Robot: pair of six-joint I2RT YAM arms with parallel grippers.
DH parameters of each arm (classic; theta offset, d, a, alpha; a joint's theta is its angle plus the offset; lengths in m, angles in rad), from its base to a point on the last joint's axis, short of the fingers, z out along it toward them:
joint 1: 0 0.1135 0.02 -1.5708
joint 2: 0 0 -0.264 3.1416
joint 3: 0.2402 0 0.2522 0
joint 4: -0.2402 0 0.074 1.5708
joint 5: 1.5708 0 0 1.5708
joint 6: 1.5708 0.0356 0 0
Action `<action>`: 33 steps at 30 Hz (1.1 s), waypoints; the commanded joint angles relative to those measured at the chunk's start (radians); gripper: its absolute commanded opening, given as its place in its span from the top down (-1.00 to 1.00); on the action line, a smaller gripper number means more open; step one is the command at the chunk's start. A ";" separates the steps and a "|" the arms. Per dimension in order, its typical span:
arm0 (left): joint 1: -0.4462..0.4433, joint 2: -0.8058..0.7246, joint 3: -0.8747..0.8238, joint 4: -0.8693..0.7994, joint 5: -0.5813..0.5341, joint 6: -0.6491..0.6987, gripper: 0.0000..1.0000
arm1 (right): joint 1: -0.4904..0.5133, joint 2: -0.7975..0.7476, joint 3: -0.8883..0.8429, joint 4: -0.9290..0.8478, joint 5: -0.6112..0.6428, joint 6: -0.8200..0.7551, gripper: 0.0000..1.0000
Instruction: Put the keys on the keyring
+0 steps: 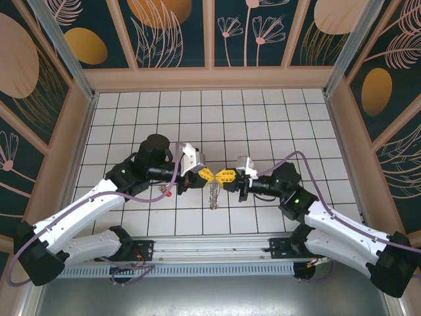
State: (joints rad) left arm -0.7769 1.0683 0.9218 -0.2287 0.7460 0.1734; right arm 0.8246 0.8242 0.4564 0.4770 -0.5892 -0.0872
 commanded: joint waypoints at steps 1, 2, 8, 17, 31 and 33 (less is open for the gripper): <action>-0.010 -0.015 -0.010 0.064 0.080 -0.041 1.00 | 0.001 0.014 -0.014 0.157 -0.006 0.036 1.00; -0.009 -0.018 -0.011 0.067 0.081 -0.041 1.00 | 0.001 0.015 -0.016 0.169 -0.006 0.040 1.00; -0.010 -0.031 -0.019 0.081 0.073 -0.050 1.00 | 0.001 0.008 -0.025 0.188 -0.005 0.047 1.00; -0.009 -0.051 -0.054 0.168 0.051 -0.095 0.82 | 0.002 -0.009 -0.047 0.235 -0.009 0.070 1.00; -0.009 -0.051 -0.053 0.196 -0.003 -0.104 1.00 | 0.002 -0.012 -0.060 0.253 0.035 0.088 0.90; -0.009 -0.051 -0.057 0.198 -0.054 -0.109 1.00 | 0.002 -0.020 -0.036 0.182 0.065 0.074 0.44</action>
State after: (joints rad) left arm -0.7803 1.0283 0.8719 -0.0772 0.7361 0.0818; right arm 0.8249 0.8253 0.3920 0.6960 -0.5758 0.0021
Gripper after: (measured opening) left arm 0.063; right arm 0.201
